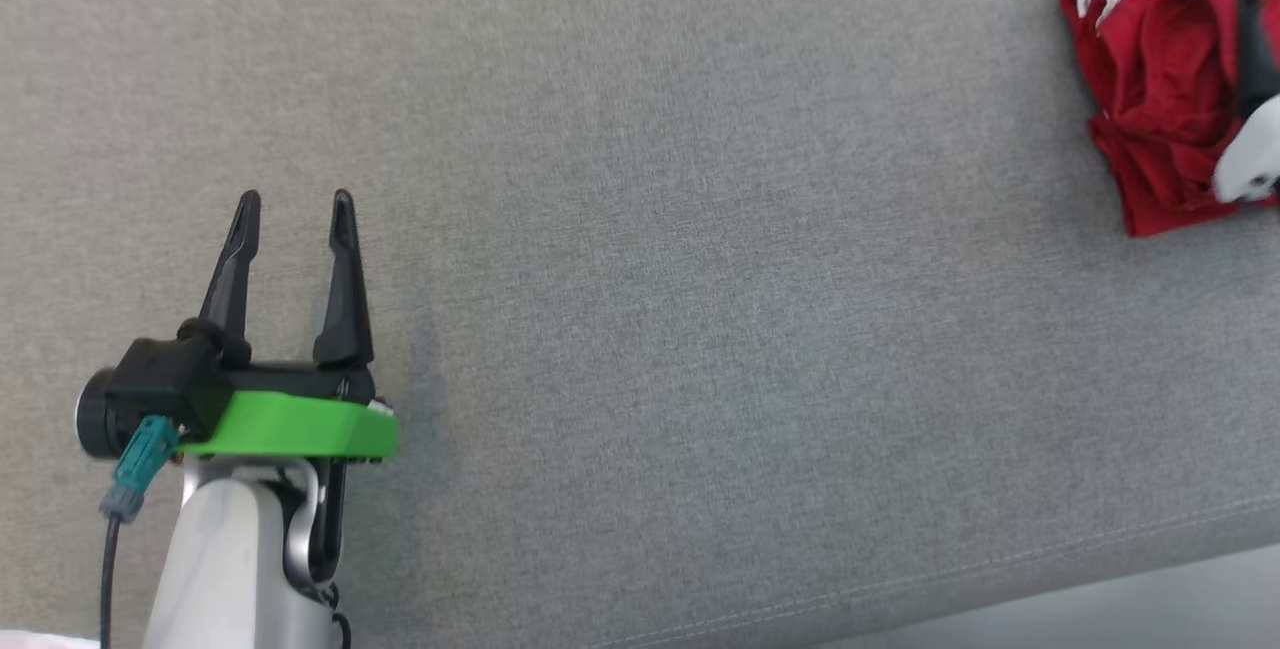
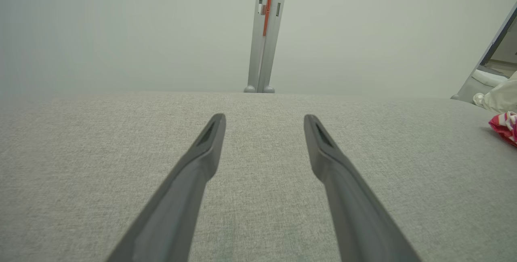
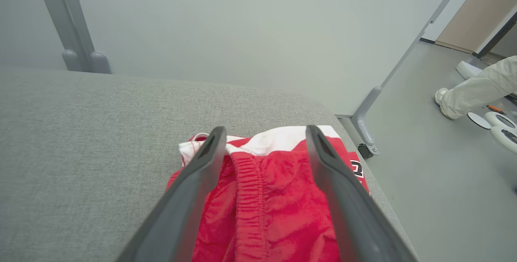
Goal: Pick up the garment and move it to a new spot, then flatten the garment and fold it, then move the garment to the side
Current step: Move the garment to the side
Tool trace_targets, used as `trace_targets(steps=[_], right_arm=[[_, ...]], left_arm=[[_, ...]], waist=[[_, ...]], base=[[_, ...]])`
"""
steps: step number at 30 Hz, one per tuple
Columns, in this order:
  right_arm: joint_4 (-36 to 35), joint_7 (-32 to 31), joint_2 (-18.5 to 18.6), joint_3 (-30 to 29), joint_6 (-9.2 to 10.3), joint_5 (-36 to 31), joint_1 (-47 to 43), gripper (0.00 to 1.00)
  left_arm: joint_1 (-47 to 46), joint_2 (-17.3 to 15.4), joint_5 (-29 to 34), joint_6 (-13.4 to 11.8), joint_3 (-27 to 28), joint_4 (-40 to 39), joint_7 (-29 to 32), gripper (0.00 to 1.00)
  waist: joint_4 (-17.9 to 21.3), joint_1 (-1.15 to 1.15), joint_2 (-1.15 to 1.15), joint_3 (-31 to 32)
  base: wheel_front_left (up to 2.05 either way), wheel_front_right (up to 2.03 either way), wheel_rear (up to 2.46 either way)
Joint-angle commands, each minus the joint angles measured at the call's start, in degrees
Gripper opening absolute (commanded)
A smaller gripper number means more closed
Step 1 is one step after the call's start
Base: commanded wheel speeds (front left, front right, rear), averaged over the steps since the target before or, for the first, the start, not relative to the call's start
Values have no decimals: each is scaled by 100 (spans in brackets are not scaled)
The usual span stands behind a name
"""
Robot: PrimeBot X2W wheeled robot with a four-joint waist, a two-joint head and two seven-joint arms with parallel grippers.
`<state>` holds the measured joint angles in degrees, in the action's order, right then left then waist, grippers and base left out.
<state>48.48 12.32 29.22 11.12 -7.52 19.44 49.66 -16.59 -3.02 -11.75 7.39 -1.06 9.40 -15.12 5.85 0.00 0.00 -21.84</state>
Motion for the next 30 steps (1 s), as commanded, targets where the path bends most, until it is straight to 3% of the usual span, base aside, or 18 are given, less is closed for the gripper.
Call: trace_targets(steps=[1, 9, 15, 22, 30], right_arm=[[-275, 125, -95, -27, 6, -15, -278, 100], [-1707, 232, -823, -413, 5, 43, -1653, 100], [-2409, 199, -1348, -563, 5, -235, -2545, 100], [-2684, 171, -1844, -748, 3, -434, -3337, 100], [-2659, 40, -2106, -858, 3, -359, -3648, 100]], left_arm=[[132, -10, -88, -7, 93, 96, 3, 100], [491, 4, -56, -53, 311, 344, 2, 100], [723, 6, -168, -267, 256, 527, 3, 100], [955, 5, -262, -364, 133, 683, 3, 100], [1178, 5, -318, -302, 62, 631, 3, 100]], waist=[[-86, 0, 0, 534], [-154, 0, 0, 1177], [-329, 0, 0, 1579], [-469, 0, 0, 1912], [-486, 0, 0, 2076]], base=[[0, 0, 0], [0, 0, 0], [0, 0, 0], [0, 0, 0], [0, 0, 0]])
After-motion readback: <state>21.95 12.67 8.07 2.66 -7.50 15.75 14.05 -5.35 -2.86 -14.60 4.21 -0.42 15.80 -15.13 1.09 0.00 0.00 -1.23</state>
